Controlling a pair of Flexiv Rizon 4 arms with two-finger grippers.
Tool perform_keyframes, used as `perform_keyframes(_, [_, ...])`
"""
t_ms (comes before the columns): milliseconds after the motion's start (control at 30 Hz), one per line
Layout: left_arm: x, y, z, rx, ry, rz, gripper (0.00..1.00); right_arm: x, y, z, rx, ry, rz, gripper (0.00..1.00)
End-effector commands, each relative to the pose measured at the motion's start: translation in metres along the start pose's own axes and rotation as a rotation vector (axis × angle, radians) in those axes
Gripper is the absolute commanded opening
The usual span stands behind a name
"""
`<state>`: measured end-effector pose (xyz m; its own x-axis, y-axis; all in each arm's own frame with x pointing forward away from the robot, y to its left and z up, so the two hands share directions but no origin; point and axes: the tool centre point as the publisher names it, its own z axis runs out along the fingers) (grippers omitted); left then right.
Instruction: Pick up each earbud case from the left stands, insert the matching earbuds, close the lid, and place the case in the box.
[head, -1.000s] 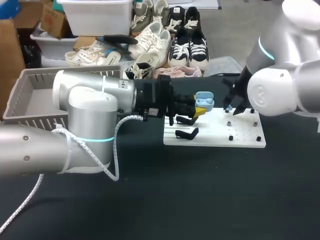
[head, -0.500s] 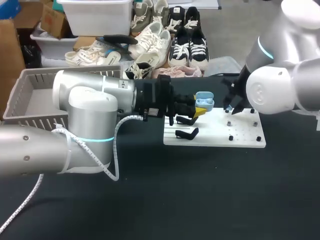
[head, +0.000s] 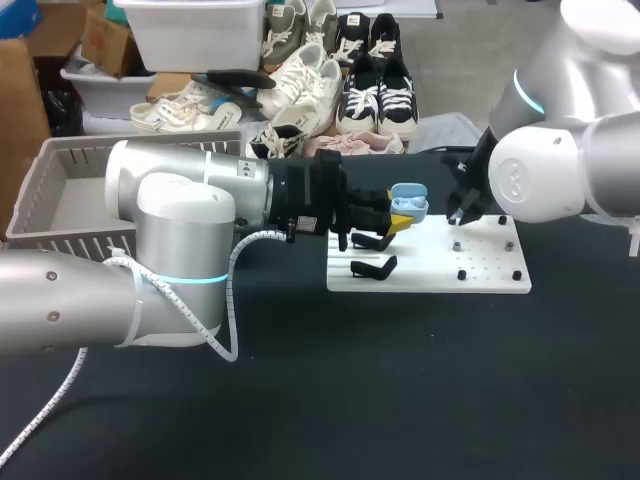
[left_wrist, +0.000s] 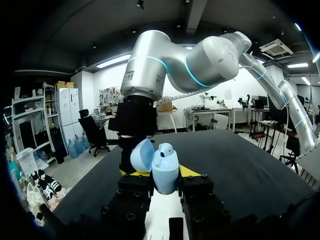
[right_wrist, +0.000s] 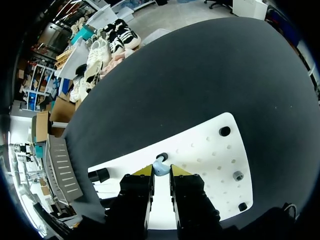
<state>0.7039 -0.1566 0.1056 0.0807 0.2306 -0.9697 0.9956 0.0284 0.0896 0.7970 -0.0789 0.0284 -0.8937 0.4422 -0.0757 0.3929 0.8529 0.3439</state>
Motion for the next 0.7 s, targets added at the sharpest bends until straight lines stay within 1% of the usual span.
perform_keyframes(33, [0.001, -0.001, 0.000, -0.003, -0.002, 0.001, 0.00, 0.004, -0.004, -0.014, 0.001, -0.018, 0.003, 0.00])
perform_keyframes(233, [0.001, -0.001, 0.000, -0.003, -0.002, 0.001, 0.00, 0.008, -0.006, -0.027, 0.001, -0.039, -0.010, 0.00])
perform_keyframes(400, [0.001, -0.001, 0.000, -0.003, -0.002, 0.001, 0.00, 0.014, -0.009, -0.045, 0.027, -0.057, -0.070, 0.00])
perform_keyframes(500, [0.001, -0.001, 0.000, -0.003, -0.002, 0.001, 0.00, 0.018, -0.010, -0.063, 0.052, -0.072, -0.123, 0.00])
perform_keyframes(700, [0.001, -0.001, 0.000, -0.003, -0.002, 0.001, 0.00, 0.030, -0.016, -0.111, 0.111, -0.122, -0.217, 0.00])
